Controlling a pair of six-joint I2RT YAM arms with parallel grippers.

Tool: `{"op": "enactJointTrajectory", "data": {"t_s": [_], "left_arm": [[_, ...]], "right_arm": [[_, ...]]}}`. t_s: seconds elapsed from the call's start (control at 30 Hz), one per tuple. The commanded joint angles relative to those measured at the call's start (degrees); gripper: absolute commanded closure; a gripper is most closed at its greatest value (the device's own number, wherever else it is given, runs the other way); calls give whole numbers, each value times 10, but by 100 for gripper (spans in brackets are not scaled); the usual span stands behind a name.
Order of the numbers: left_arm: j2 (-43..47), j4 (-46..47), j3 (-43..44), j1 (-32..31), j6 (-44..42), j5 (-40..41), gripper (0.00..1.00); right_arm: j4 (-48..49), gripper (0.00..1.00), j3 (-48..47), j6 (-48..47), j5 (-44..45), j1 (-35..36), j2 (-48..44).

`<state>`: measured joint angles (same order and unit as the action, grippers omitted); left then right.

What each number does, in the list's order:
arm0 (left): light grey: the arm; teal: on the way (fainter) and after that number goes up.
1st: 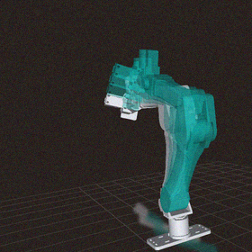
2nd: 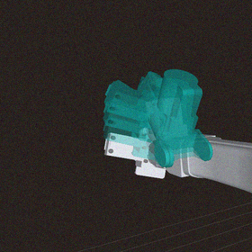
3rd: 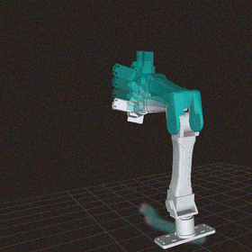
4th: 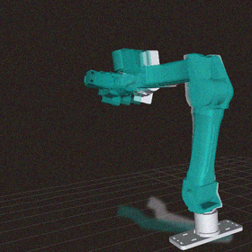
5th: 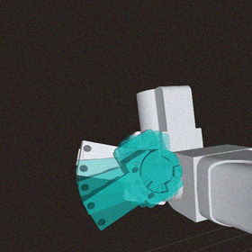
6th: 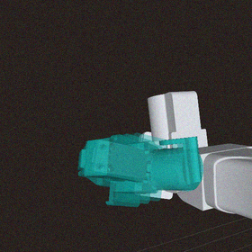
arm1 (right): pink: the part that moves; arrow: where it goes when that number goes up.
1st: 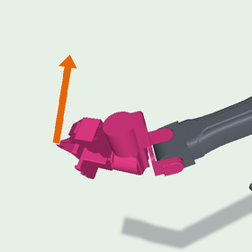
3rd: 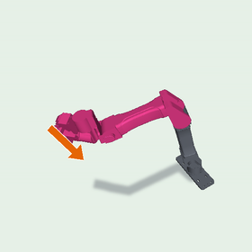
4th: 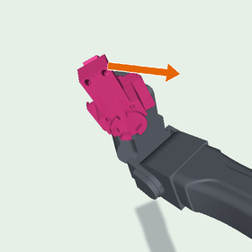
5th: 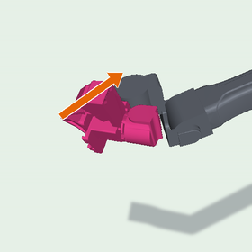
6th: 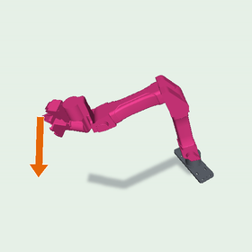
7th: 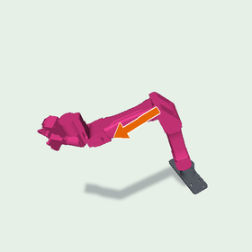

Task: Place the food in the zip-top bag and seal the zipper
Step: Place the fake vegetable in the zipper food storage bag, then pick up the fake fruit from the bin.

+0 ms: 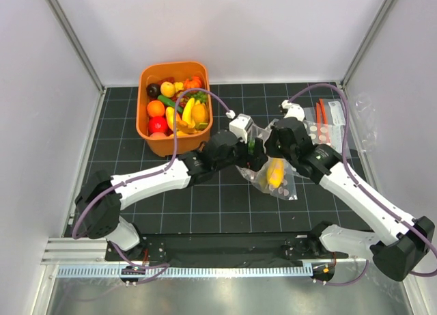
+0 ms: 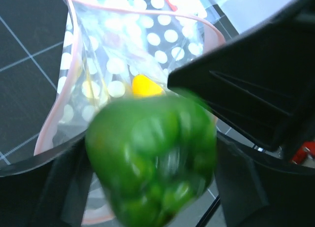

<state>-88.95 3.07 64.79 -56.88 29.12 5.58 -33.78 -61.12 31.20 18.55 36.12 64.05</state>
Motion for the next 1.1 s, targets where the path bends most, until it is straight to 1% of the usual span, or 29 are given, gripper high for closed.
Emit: {"op": "enactJointTrajectory", "data": {"t_s": [0.0, 0.03, 0.07, 0.13, 0.17, 0.27, 0.47, 0.57, 0.63, 0.7, 0.73, 0.77, 0.83, 0.87, 0.93, 0.97, 1.07], "left_arm": [[2, 7, 25, 0, -10, 13, 5], [6, 0, 25, 1, -13, 17, 0], [11, -7, 27, 1, -17, 20, 0], [26, -20, 31, 0, -24, 21, 0], [31, -46, 39, 1, -32, 26, 0], [58, -82, 47, 2, -45, 44, 0], [90, -104, 44, 18, -51, 50, 0], [121, -115, 45, 29, -57, 58, 0], [135, -141, 55, 41, -61, 66, 0], [147, -167, 68, 76, -62, 74, 0], [143, -200, 94, 93, -63, 75, 0], [138, -220, 108, 140, -61, 75, 0], [115, -242, 145, 192, -56, 80, 0], [108, -251, 158, 243, -48, 82, 0], [74, -260, 202, 286, -44, 93, 0], [59, -271, 219, 321, -43, 104, 0], [-6, -304, 296, 373, -40, 116, 0]], "right_arm": [[20, 99, -1, 5, 7, 1, -32], [21, 99, -1, 7, 14, 2, -35], [21, 99, 0, 10, 19, 3, -38], [18, 99, 0, 11, 26, 2, -39], [16, 99, 0, 11, 30, 2, -38], [14, 99, -1, 12, 32, 2, -38], [12, 99, -2, 11, 33, 1, -42], [11, 99, 0, 11, 36, 2, -44], [13, 99, 0, 11, 36, 3, -43], [16, 99, 2, 11, 35, 2, -41], [19, 99, 2, 11, 39, 3, -41], [20, 99, 4, 11, 40, 2, -38], [25, 99, 6, 11, 44, 2, -36], [24, 99, 7, 12, 45, 2, -33], [28, 99, 8, 12, 40, 2, -31], [31, 99, 9, 12, 34, 3, -31], [35, 99, 13, 12, 24, 3, -30]]}}
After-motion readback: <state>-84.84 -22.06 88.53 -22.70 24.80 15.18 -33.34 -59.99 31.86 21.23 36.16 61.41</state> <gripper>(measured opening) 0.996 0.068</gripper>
